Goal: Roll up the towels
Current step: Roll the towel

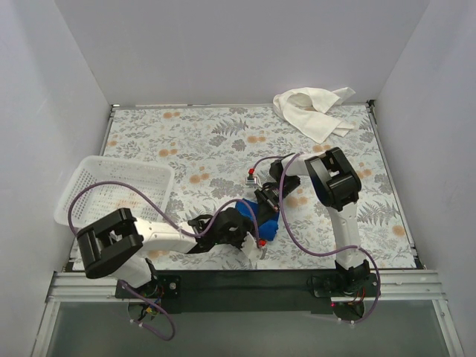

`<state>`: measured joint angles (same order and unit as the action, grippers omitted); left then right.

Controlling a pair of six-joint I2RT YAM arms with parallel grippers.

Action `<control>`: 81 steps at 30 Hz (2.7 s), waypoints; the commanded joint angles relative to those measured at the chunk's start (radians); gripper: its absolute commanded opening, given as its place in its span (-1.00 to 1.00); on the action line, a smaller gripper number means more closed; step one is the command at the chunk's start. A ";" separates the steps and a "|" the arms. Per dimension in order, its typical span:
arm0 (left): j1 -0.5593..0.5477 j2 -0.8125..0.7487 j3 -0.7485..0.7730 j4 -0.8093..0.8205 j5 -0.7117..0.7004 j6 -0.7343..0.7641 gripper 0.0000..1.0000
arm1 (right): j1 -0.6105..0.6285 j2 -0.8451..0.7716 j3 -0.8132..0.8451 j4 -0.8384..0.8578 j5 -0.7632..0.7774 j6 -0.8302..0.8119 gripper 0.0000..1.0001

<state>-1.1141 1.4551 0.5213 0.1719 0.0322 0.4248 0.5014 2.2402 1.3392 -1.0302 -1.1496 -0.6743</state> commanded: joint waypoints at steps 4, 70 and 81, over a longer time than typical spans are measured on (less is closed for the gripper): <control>-0.010 0.114 0.112 -0.247 0.043 -0.104 -0.41 | 0.012 -0.002 -0.018 0.107 0.272 -0.051 -0.52; 0.485 1.050 1.250 -1.393 0.767 -0.059 -0.30 | 0.430 -0.752 -0.583 0.785 1.041 0.016 -0.34; 0.770 0.693 1.093 -1.001 1.054 -0.409 0.23 | 0.372 -0.705 -0.585 0.639 0.779 0.016 -0.97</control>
<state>-0.4774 2.3013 1.6505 -1.1561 1.1255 0.1280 0.8825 1.4742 0.7639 -0.2497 -0.1791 -0.6647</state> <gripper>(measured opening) 0.608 0.251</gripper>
